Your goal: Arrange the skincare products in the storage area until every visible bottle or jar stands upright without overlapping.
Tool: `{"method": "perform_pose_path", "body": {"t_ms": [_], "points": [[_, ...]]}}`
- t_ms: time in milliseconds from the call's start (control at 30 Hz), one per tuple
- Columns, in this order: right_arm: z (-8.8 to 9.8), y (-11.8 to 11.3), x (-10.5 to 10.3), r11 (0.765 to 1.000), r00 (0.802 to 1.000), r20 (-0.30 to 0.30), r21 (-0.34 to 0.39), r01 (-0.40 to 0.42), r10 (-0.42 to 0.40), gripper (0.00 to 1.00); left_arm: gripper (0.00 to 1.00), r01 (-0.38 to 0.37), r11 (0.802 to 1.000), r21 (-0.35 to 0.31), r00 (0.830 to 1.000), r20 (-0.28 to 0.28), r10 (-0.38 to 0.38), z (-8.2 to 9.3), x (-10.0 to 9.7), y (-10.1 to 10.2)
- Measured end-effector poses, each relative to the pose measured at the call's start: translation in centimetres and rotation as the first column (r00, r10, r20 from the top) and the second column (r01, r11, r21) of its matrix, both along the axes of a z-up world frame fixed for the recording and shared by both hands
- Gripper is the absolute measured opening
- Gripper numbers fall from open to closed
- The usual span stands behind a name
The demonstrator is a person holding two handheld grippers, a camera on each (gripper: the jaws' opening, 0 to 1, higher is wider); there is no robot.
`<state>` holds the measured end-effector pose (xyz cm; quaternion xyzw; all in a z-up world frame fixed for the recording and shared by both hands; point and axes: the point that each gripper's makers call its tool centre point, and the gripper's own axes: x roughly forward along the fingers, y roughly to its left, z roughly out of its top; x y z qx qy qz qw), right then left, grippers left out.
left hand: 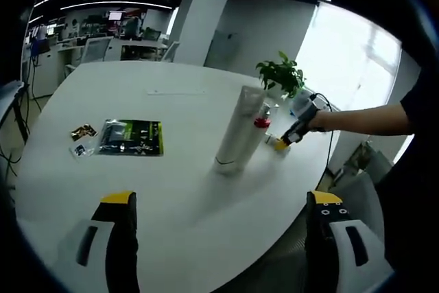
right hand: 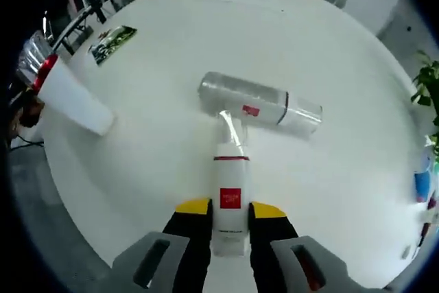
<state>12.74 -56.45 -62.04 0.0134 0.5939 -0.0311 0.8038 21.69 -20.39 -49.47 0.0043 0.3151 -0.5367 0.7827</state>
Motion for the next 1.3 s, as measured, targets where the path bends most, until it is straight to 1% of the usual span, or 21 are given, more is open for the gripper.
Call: {"method": "perform_pose_path", "body": {"t_ms": [200,400,467,500,533,600,667,700,767,833,867,967,1100,1167,1233,1300], "points": [[-0.3,-0.7,0.3,1.000,1.000,-0.011,0.010,-0.001,0.001,0.14,0.95,0.007,1.000,-0.001,1.000,-0.001,-0.007,0.0,-0.2,-0.2],[0.0,-0.3,0.1,1.000,1.000,-0.005,0.010,-0.008,0.008,0.13,0.94,0.017,1.000,-0.002,1.000,-0.005,-0.017,0.2,-0.5,-0.3],[0.2,-0.2,-0.1,1.000,1.000,0.006,0.010,0.014,-0.014,0.12,0.94,0.021,1.000,-0.006,1.000,0.001,-0.021,0.4,-0.6,-0.4],[0.3,0.0,-0.1,1.000,1.000,0.011,0.007,0.012,-0.013,0.12,0.93,0.022,1.000,-0.009,1.000,0.004,-0.022,0.6,-0.7,-0.4],[0.5,0.1,-0.2,0.999,0.998,0.031,0.006,0.048,-0.048,0.11,0.93,0.023,1.000,-0.013,1.000,0.007,-0.022,0.8,-0.7,-0.5],[0.4,-0.4,0.0,0.997,0.995,0.067,0.024,0.073,-0.075,0.11,0.93,0.028,0.999,-0.016,1.000,0.013,-0.028,1.0,-0.8,-0.5],[0.5,-0.4,0.0,0.995,0.992,0.088,0.044,0.089,-0.093,0.11,0.93,0.032,0.999,-0.023,0.999,0.012,-0.032,1.1,-0.9,-0.5],[0.5,-0.4,0.0,0.995,0.992,0.089,0.040,0.088,-0.091,0.11,0.92,0.032,0.999,-0.028,0.999,0.012,-0.032,1.5,-1.0,-0.5],[0.3,-0.3,-0.1,0.998,0.995,0.086,0.009,0.056,-0.057,0.11,0.92,0.033,0.999,-0.034,0.999,0.017,-0.032,1.8,-1.2,-0.4],[0.4,0.0,-0.1,0.999,0.995,0.095,0.007,0.041,-0.041,0.11,0.92,0.032,0.999,-0.033,0.999,0.024,-0.032,2.1,-1.4,-0.3],[0.6,0.6,-0.5,0.999,0.993,0.107,0.008,0.044,-0.044,0.11,0.92,0.033,0.999,-0.033,0.999,0.025,-0.032,2.1,-1.5,-0.2],[1.5,0.3,0.0,0.999,0.986,0.156,0.001,0.054,-0.053,0.11,0.90,0.042,0.999,-0.018,0.999,0.028,-0.041,1.9,-1.8,0.1],[3.9,0.3,0.3,0.999,0.975,0.218,-0.018,0.044,-0.039,0.11,0.90,0.045,0.999,-0.021,0.999,0.018,-0.045,1.9,-2.4,0.0],[5.1,0.6,0.2,0.998,0.965,0.258,-0.026,0.053,-0.044,0.11,0.90,0.046,0.998,-0.031,0.999,0.012,-0.046,2.1,-2.7,-0.2],[5.9,1.1,0.3,0.998,0.954,0.294,-0.016,0.067,-0.059,0.11,0.89,0.052,0.998,-0.034,0.999,0.012,-0.052,2.4,-3.1,-0.4],[6.5,1.5,0.3,0.998,0.948,0.315,-0.023,0.060,-0.049,0.11,0.89,0.062,0.998,-0.033,0.998,0.019,-0.062,2.6,-3.2,-0.5]]}}
